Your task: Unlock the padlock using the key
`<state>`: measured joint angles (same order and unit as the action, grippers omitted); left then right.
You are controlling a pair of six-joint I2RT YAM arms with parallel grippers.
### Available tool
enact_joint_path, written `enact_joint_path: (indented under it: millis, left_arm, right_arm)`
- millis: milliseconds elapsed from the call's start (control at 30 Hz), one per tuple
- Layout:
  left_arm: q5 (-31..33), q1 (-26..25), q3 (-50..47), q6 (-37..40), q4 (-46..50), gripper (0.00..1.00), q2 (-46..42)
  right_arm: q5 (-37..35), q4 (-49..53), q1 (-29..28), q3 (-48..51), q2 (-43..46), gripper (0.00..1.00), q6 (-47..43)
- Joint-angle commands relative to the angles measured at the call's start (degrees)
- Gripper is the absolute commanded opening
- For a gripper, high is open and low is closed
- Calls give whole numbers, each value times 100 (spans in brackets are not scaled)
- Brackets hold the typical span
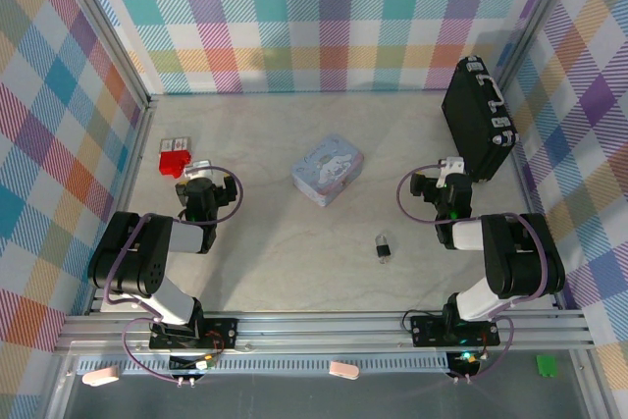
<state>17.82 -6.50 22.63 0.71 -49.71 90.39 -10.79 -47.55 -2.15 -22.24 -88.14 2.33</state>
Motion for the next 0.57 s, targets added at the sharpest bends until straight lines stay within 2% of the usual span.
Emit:
enact_joint_path:
  millis: [0, 533]
  left_arm:
    - [2, -18, -20, -41, -205, 100, 6]
    - [2, -22, -22, -29, -198, 100, 5]
  right_arm:
    - [112, -193, 10, -17, 46, 99, 31]
    - [91, -220, 3, -2, 42, 99, 26]
